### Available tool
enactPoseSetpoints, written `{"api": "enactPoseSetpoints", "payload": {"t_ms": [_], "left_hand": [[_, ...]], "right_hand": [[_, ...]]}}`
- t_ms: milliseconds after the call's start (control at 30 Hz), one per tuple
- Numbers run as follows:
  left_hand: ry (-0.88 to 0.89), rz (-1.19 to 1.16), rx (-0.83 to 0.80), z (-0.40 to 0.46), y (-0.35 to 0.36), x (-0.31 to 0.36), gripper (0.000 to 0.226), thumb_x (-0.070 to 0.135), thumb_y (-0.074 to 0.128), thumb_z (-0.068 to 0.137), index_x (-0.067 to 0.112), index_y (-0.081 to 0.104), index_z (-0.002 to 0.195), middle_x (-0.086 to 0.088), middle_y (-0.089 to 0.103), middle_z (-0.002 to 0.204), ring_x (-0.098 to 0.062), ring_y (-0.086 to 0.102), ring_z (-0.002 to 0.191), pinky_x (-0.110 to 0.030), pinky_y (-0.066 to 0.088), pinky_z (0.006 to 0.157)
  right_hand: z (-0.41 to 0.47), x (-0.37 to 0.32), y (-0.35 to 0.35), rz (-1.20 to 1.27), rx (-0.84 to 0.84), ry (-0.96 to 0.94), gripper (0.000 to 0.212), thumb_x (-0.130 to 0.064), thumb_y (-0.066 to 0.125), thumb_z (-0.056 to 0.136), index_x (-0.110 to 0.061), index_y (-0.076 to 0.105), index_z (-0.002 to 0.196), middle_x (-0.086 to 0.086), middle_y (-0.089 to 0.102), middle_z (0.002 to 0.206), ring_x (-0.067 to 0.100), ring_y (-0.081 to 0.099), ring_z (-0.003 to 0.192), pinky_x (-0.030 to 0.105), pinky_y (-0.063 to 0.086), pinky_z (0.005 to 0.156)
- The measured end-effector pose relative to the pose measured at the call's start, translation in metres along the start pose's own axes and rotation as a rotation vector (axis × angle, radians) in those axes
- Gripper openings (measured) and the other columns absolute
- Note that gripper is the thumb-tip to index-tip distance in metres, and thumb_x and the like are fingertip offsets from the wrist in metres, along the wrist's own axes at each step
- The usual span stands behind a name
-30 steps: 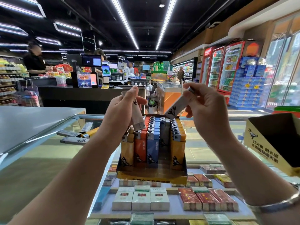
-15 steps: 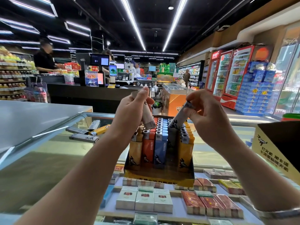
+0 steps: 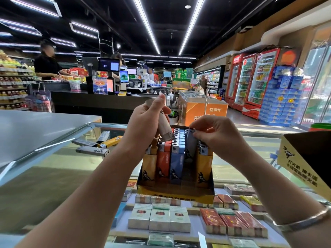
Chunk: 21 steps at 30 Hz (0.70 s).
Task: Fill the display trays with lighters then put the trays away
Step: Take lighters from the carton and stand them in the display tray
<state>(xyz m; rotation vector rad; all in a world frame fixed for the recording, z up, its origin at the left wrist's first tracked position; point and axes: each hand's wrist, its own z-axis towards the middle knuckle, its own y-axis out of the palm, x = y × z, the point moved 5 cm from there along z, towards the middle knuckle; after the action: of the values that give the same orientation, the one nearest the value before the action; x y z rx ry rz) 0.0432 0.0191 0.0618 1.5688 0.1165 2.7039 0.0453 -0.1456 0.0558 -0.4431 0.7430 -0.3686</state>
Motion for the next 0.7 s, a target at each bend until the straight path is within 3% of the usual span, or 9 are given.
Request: {"api": "enactPoseSetpoints", "payload": {"t_ms": [233,367,467,600,700], "left_hand": [[-0.003,-0.005,0.007,0.0,0.001,0.0,0.037,0.041,0.045,0.092,0.01,0.058,0.076,0.011,0.058,0.05,0.0,0.054,0.048,-0.014,0.046,0.048],[-0.003,0.015,0.02,0.001,-0.001,-0.002,0.034,0.041,0.048,0.091,0.012,0.059,0.078,0.008,0.059,0.055,-0.003,0.055,0.051,-0.019,0.046,0.051],[0.024,0.059,0.03,0.002,-0.003,-0.001,0.027,0.039,0.052,0.09,0.015,0.058,0.079,0.0,0.059,0.068,-0.007,0.055,0.056,-0.021,0.047,0.051],[0.035,0.031,0.055,0.004,-0.008,0.001,0.015,0.028,0.061,0.086,0.017,0.053,0.091,-0.016,0.061,0.093,-0.012,0.062,0.062,-0.018,0.047,0.047],[0.022,-0.035,0.051,0.005,-0.012,0.002,0.019,0.024,0.065,0.083,0.016,0.051,0.093,-0.019,0.061,0.098,-0.01,0.065,0.061,-0.02,0.049,0.048]], "right_hand": [[0.003,-0.006,0.005,-0.076,-0.137,0.043,0.027,0.006,0.058,0.083,-0.017,0.065,0.07,-0.008,0.055,0.066,-0.009,0.05,0.051,0.006,0.037,0.045],[0.003,-0.007,0.005,-0.117,-0.169,0.079,0.027,0.003,0.052,0.086,-0.017,0.065,0.074,-0.011,0.051,0.076,0.004,0.05,0.065,0.005,0.039,0.052],[-0.001,-0.006,0.004,-0.108,-0.166,0.09,0.024,0.001,0.051,0.087,-0.014,0.069,0.081,-0.013,0.051,0.08,0.003,0.049,0.066,0.006,0.039,0.053],[-0.005,-0.014,-0.007,-0.186,-0.024,0.006,0.018,0.002,0.057,0.085,-0.008,0.07,0.09,-0.016,0.055,0.077,-0.011,0.053,0.063,0.001,0.037,0.058],[-0.004,-0.03,-0.021,-0.202,0.161,-0.106,0.02,0.002,0.065,0.08,-0.013,0.069,0.091,-0.008,0.063,0.078,-0.001,0.056,0.068,0.001,0.038,0.065]]}}
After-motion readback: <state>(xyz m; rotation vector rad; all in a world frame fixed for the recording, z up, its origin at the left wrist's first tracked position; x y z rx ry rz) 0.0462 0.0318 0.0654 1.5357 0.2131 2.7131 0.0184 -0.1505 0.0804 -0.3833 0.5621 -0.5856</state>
